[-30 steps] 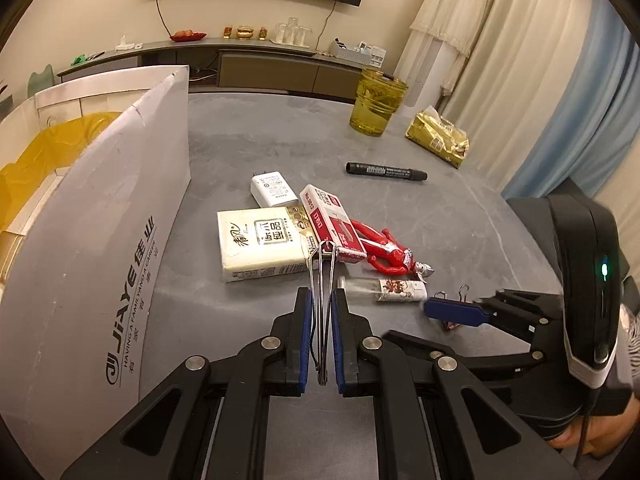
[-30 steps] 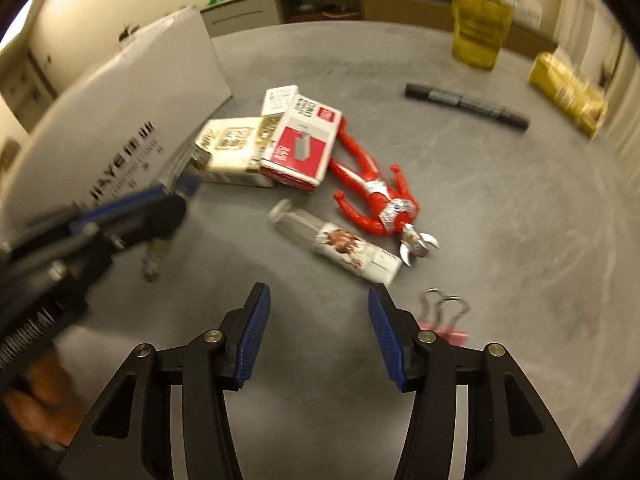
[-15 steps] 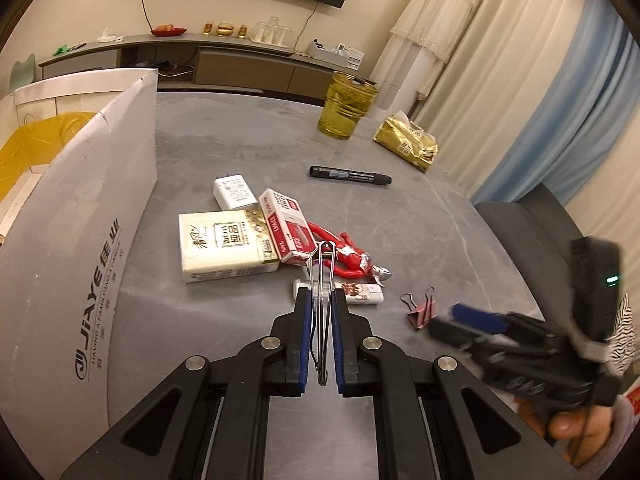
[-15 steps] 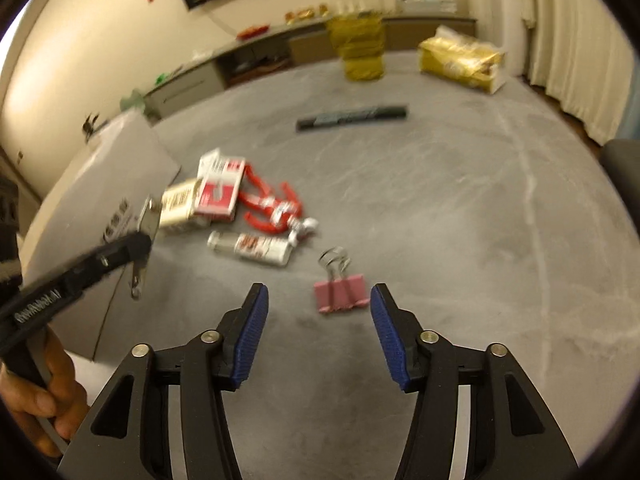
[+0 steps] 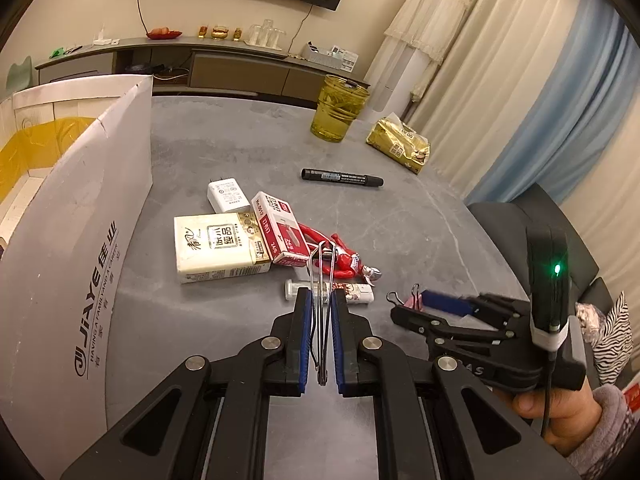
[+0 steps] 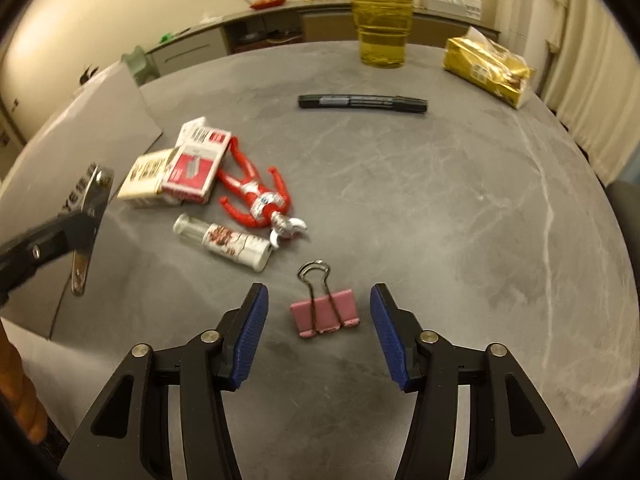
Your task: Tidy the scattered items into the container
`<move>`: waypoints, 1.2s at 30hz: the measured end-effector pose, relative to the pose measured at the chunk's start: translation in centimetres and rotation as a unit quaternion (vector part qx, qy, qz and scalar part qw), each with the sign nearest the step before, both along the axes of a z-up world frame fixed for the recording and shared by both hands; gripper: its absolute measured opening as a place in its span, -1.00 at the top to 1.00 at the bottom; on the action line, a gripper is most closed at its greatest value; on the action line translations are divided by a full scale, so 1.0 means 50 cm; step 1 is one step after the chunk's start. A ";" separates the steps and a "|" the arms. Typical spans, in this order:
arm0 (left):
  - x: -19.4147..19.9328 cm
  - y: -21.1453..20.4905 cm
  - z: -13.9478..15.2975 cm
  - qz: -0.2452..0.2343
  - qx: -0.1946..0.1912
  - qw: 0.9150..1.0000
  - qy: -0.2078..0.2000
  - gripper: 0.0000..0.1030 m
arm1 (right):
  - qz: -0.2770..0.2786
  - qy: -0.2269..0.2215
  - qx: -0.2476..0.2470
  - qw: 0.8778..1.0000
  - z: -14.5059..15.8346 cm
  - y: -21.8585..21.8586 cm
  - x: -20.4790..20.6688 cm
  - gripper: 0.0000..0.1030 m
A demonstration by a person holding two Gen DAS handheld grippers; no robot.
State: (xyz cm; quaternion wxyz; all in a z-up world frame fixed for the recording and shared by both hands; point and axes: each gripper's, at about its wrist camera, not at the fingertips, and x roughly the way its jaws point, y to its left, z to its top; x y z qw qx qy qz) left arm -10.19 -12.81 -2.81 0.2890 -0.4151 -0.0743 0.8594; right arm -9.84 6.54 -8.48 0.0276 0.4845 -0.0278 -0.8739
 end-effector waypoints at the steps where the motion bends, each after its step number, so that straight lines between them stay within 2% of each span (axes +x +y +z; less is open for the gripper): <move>1: 0.000 -0.001 0.001 0.000 0.001 1.000 0.000 0.80 | 0.002 0.001 0.004 1.000 0.000 -0.002 0.001 0.31; 17: 0.004 -0.022 0.044 0.006 0.018 1.000 0.019 0.80 | 0.029 0.041 -0.019 0.999 0.062 -0.054 0.040 0.31; 23: 0.015 -0.041 0.060 0.014 0.015 0.999 0.029 0.80 | 0.029 0.059 -0.042 0.997 0.093 -0.076 0.065 0.31; 36: 0.069 -0.076 0.121 0.022 0.010 0.998 0.059 0.80 | 0.044 0.080 -0.061 0.994 0.142 -0.124 0.124 0.31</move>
